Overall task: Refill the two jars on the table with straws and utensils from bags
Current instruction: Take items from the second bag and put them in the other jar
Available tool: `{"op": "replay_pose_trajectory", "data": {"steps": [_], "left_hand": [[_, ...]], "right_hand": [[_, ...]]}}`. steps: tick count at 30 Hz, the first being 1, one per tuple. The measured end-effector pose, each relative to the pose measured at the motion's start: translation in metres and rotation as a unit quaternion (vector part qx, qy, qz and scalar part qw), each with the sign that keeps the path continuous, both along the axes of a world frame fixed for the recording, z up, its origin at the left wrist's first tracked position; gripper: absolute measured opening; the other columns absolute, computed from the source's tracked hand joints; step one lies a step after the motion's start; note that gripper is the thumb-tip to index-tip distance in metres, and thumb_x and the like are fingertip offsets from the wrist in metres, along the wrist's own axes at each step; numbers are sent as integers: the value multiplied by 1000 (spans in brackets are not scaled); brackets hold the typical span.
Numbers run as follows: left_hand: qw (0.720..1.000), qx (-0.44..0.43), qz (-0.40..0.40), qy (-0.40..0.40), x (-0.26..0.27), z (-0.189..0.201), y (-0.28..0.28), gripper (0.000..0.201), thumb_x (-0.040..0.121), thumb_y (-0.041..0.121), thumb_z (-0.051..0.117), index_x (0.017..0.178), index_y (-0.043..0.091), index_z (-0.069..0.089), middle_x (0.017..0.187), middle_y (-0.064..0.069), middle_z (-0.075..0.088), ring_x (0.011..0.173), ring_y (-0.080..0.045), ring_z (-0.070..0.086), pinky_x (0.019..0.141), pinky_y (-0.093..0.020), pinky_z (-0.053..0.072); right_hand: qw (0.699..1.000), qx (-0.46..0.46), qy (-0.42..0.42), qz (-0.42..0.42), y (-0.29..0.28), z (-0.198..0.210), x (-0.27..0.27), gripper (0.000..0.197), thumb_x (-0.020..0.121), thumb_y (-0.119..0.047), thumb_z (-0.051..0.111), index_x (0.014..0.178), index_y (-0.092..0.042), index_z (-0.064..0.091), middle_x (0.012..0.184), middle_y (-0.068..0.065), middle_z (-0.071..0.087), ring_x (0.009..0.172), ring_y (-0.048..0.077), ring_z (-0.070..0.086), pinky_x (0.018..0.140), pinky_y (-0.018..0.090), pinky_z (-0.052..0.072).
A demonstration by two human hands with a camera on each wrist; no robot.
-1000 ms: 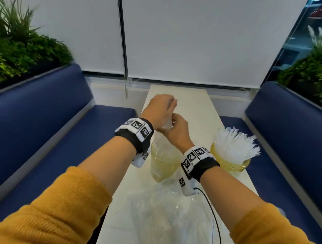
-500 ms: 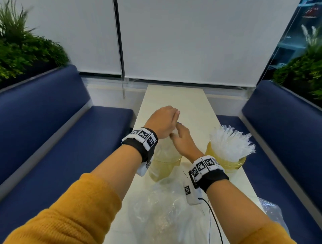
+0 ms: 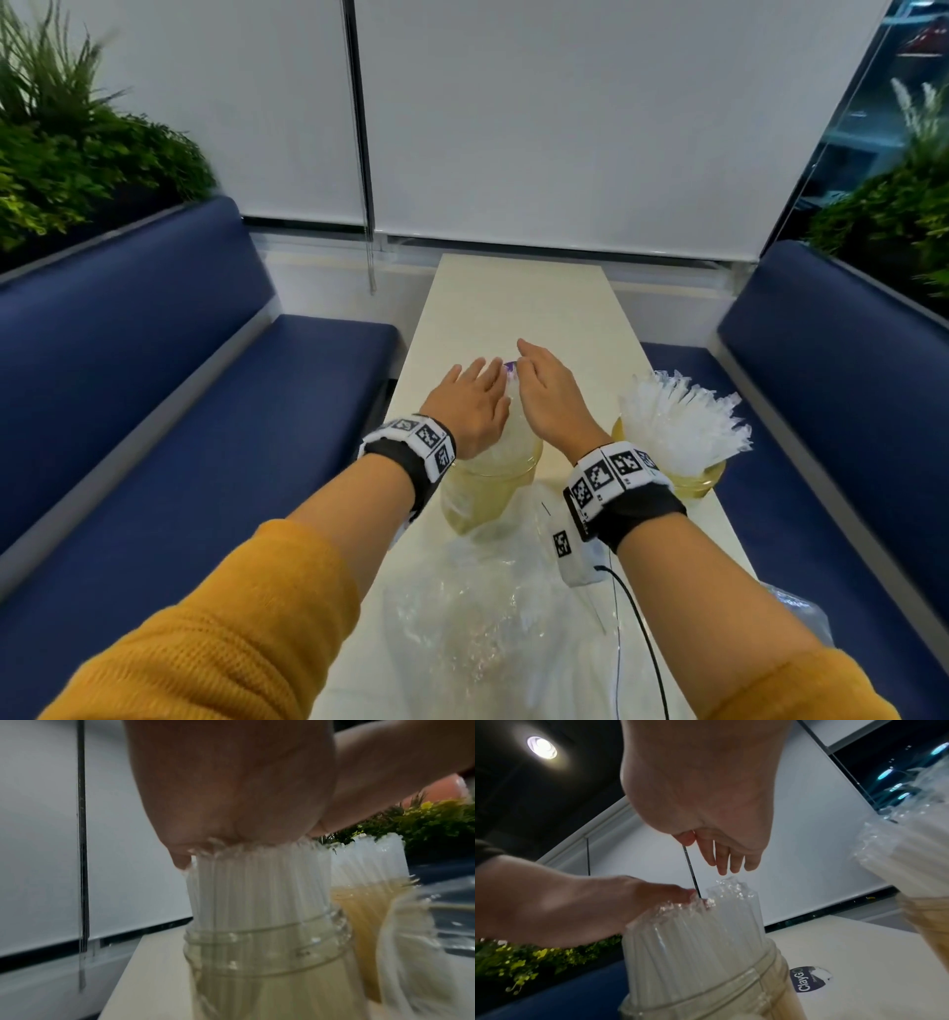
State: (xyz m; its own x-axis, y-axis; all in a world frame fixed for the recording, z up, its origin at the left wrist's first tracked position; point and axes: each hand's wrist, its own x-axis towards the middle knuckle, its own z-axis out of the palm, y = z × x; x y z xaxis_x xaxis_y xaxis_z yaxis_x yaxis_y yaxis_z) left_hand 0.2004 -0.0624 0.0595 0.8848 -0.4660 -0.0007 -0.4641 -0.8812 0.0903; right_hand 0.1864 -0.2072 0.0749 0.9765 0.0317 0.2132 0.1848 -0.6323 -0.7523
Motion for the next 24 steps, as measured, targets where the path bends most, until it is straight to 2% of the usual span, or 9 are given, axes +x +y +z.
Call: {"op": "replay_pose_trajectory", "data": {"steps": [2, 5, 7, 10, 12, 16, 20, 22, 24], "left_hand": [[1000, -26, 6, 6, 0, -2, 0, 58, 109, 37, 13, 162, 14, 7, 170, -5, 4, 157, -22, 3, 127, -43, 5], [995, -97, 11, -16, 3, 11, -2, 56, 109, 33, 16, 161, 13, 11, 170, -6, 4, 157, -21, 2, 128, -42, 4], [995, -91, 12, -34, 1, 8, -1, 57, 108, 31, 17, 161, 11, 11, 170, -4, 3, 157, -20, 1, 128, -42, 4], [999, -41, 16, 3, -5, -13, 3, 58, 108, 32, 14, 161, 11, 6, 170, -6, 2, 157, -20, -1, 128, -42, 4], [999, -47, 14, -4, -3, -11, 4, 58, 108, 32, 14, 161, 10, 6, 170, -7, 2, 157, -20, -2, 128, -41, 3], [992, -114, 37, -34, -5, -1, 2, 56, 108, 29, 19, 160, 8, 13, 170, -7, 6, 157, -20, 3, 128, -39, 4], [992, -118, 39, 27, -10, -16, 5, 53, 109, 28, 19, 159, 8, 18, 168, -7, 15, 156, -19, 8, 127, -38, 8], [993, -106, 35, 33, -5, -14, 6, 54, 109, 28, 18, 160, 8, 16, 169, -7, 14, 156, -20, 8, 127, -41, 8], [994, -95, 35, 34, -2, -10, 7, 54, 109, 29, 18, 160, 9, 17, 169, -7, 14, 156, -21, 8, 127, -43, 8]], "right_hand": [[999, -47, 9, 8, 0, -4, 0, 47, 108, -25, 26, 150, -8, 39, 156, 7, 40, 145, 21, 34, 119, 36, 27], [993, -118, 0, 20, -1, -13, -2, 49, 109, -26, 24, 154, -7, 31, 161, 8, 31, 149, 20, 25, 120, 32, 18], [984, -172, -13, 33, -3, -23, -2, 52, 110, -27, 22, 157, -5, 23, 165, 8, 22, 153, 19, 18, 124, 32, 13], [967, -240, -4, 81, -3, -41, -2, 54, 109, -26, 22, 158, -3, 17, 167, 10, 14, 154, 18, 12, 126, 32, 9], [964, -256, -28, 60, -4, -40, 1, 54, 108, -27, 22, 157, -4, 21, 166, 9, 18, 153, 18, 16, 126, 35, 13], [960, -270, -61, 35, 2, -37, 3, 54, 108, -27, 22, 157, -6, 22, 165, 7, 20, 153, 21, 18, 126, 39, 14], [951, -303, -39, 45, 6, -54, 2, 55, 107, -29, 21, 157, -6, 23, 165, 8, 22, 153, 20, 20, 125, 40, 17], [956, -287, -15, 55, 6, -46, 0, 54, 108, -28, 22, 158, -6, 22, 166, 8, 20, 153, 20, 18, 126, 39, 14], [964, -258, -27, 51, 5, -28, -9, 53, 108, -28, 28, 156, -5, 26, 164, 9, 25, 152, 21, 22, 125, 39, 15]]}}
